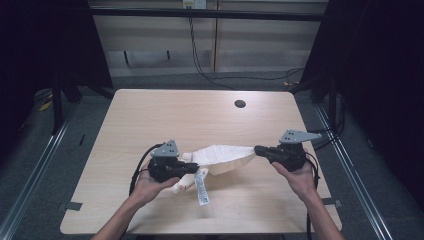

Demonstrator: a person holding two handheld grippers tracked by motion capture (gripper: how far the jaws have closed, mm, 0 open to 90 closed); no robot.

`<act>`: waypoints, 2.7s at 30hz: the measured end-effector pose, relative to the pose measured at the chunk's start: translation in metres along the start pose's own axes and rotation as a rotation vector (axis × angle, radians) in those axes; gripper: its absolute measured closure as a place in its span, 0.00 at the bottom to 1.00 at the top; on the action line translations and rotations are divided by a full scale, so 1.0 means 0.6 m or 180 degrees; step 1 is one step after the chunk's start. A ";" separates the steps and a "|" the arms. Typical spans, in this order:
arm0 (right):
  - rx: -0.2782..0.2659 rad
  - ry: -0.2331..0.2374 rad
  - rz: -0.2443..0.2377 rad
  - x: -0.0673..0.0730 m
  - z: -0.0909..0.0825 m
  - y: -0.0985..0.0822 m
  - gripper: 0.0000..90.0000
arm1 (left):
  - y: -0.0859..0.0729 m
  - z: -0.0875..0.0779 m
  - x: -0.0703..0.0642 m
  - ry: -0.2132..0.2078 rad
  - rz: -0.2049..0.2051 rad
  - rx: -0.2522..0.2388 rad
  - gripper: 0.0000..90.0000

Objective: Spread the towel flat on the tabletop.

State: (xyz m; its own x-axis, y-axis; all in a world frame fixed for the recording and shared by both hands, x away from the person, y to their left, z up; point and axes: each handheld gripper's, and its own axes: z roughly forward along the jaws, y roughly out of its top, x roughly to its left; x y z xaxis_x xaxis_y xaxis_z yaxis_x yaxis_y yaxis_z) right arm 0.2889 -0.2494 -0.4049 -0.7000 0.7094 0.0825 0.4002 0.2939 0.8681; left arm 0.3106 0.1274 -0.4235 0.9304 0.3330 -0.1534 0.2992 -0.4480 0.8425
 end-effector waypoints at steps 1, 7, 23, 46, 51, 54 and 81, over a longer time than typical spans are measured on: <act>-0.0033 0.0011 -0.0038 0.003 -0.004 0.016 0.97 | 0.006 -0.006 0.001 0.0002 0.0030 0.0005 0.96; -0.0212 0.0101 -0.0025 0.005 -0.011 0.061 0.97 | 0.047 -0.058 0.023 -0.0002 0.0029 -0.0233 0.96; -0.0364 0.0317 -0.0316 0.040 -0.027 0.197 0.97 | 0.116 -0.174 0.042 0.0133 0.0091 -0.0598 0.97; -0.0535 0.0556 -0.0467 0.133 -0.120 0.166 0.97 | 0.133 -0.215 -0.033 0.0013 0.0339 -0.0504 0.97; -0.0259 0.0422 -0.0252 0.100 -0.083 0.126 0.97 | 0.094 -0.159 0.003 0.0024 0.0185 -0.0343 0.96; -0.0148 0.0406 -0.0138 0.079 -0.056 0.110 0.97 | 0.077 -0.124 0.030 0.0077 0.0078 -0.0226 0.97; 0.0651 0.0139 0.0410 -0.079 0.188 0.038 0.96 | 0.000 -0.047 0.177 0.0515 -0.0719 -0.0076 0.75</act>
State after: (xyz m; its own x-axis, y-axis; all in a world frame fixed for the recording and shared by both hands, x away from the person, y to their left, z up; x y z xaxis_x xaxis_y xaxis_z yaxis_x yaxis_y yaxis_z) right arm 0.3975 -0.2041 -0.4442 -0.6585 0.7224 0.2111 0.5962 0.3295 0.7321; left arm 0.4035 0.1862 -0.4253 0.7942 0.5512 -0.2559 0.4883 -0.3282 0.8086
